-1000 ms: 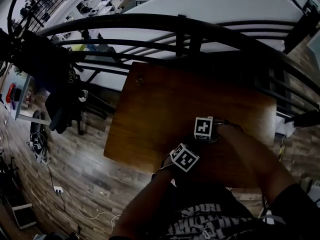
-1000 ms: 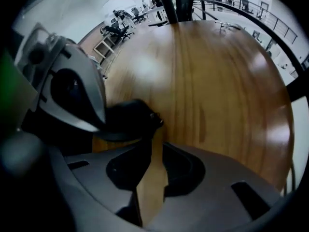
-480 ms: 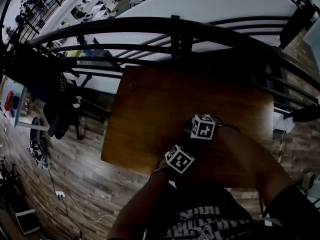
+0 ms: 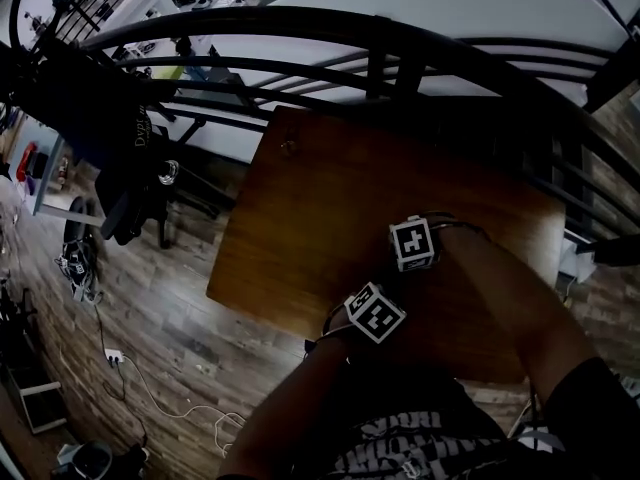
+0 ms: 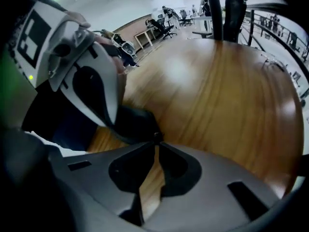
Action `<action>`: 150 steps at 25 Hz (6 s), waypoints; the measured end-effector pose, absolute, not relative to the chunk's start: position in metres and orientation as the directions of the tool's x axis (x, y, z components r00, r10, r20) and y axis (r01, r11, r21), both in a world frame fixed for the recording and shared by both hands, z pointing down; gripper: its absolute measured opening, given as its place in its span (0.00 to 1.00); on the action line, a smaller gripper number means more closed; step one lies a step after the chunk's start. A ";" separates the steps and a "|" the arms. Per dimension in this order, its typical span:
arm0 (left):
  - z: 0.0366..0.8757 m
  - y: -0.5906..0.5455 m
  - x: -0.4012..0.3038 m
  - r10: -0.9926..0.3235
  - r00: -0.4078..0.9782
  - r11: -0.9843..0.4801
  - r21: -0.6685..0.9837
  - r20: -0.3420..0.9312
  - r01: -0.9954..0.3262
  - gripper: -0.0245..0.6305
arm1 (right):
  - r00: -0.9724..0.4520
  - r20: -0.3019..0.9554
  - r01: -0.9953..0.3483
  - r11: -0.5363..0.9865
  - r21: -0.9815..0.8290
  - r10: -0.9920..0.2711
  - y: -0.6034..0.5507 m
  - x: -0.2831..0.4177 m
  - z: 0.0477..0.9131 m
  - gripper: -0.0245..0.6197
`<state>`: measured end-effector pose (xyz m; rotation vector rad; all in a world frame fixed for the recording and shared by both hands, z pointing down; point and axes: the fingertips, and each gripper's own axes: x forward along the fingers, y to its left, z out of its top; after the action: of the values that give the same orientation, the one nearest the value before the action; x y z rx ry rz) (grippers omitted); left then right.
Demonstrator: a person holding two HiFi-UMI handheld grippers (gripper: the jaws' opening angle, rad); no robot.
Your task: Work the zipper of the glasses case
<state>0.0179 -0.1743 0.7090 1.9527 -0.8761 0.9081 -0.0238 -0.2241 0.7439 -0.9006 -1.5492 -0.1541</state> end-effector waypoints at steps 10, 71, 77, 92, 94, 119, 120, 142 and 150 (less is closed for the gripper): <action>0.706 -0.173 0.022 -0.219 0.492 -0.496 0.338 0.843 -0.800 0.04 | -0.150 0.947 0.884 0.468 0.000 0.285 -0.229 -0.019 0.732 0.15; 0.697 -0.203 0.028 -0.406 0.673 -0.274 0.620 0.619 -0.735 0.04 | -0.313 0.898 0.871 0.470 0.141 0.310 -0.214 0.005 0.745 0.12; 0.695 -0.204 0.030 -0.393 0.672 -0.284 0.613 0.627 -0.738 0.04 | -0.346 0.892 0.881 0.429 0.200 0.293 -0.215 -0.001 0.753 0.06; 0.703 -0.205 0.023 -0.433 0.588 -0.264 0.527 0.683 -0.808 0.04 | -0.268 0.912 0.849 0.523 0.071 0.310 -0.217 0.044 0.758 0.03; 0.701 -0.205 0.021 -0.447 0.607 -0.248 0.561 0.657 -0.790 0.04 | -0.306 0.899 0.809 0.583 0.074 0.312 -0.217 0.049 0.756 0.03; 0.699 -0.209 0.024 -0.438 0.615 -0.275 0.553 0.656 -0.786 0.04 | -0.101 0.936 0.995 0.028 0.098 0.338 -0.216 0.001 0.749 0.07; 0.699 -0.210 0.022 -0.446 0.612 -0.277 0.549 0.654 -0.789 0.04 | -0.111 0.933 0.994 0.060 0.097 0.341 -0.217 -0.001 0.749 0.05; 0.708 -0.204 0.018 -0.412 0.608 -0.263 0.550 0.679 -0.793 0.04 | -0.509 0.843 0.414 0.908 0.060 0.176 -0.190 0.028 0.756 0.04; 0.707 -0.197 0.018 -0.373 0.616 -0.303 0.536 0.694 -0.788 0.04 | -0.534 0.844 0.225 0.971 0.077 0.057 -0.175 0.030 0.755 0.04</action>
<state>0.0181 -0.1971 0.7073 1.9098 -0.9236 0.5612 0.0302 -0.1753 0.7553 -0.1977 -2.1292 -0.2162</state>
